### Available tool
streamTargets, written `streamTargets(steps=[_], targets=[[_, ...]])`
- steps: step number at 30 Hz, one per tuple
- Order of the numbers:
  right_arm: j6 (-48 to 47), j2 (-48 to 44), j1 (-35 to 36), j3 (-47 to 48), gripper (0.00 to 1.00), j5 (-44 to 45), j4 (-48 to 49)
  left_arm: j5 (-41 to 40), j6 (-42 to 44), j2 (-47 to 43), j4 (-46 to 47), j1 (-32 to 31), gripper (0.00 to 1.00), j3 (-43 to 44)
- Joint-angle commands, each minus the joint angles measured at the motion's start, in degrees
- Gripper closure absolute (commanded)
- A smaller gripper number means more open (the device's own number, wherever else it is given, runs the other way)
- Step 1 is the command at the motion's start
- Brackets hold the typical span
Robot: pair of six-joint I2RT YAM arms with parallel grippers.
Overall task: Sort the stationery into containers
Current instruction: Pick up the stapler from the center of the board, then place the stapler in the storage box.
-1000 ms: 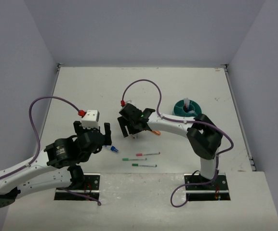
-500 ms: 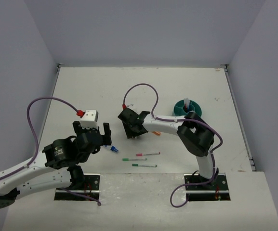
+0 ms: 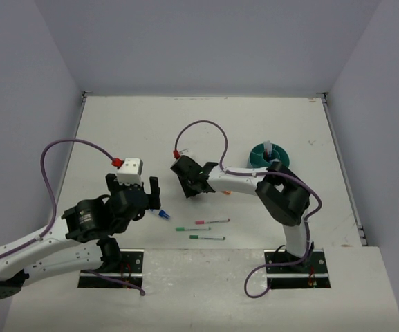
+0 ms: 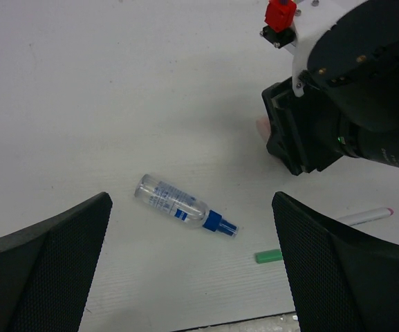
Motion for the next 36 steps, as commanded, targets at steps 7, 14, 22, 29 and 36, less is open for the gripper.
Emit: streamTargets(steps=[7,14,22,29,36], targets=[[-20.52,-34.38,2.77,-30.13,1.00,-5.60,34.24,11.20,-0.75,-5.12,14.80,0.02,0.00,0.59],[-23.69,-52.66,8.38,-41.53,1.00,-2.27,44.56,21.93,-5.14,0.59,39.81,0.02,0.01,-2.40],[-22.86,-65.35,9.88,-45.26,1.00,0.26,44.39,19.61,-8.49,10.92,44.03,0.03,0.21,0.07],[-23.87,-68.10,10.27,-46.90,1.00,-0.89,44.65,24.24,-5.38,14.97,52.32,0.02,0.23,0.06],[-24.53,-68.90,10.32,-46.70,1.00,0.33,44.14,29.43,-3.57,18.88,55.06,0.02,0.47,1.33]])
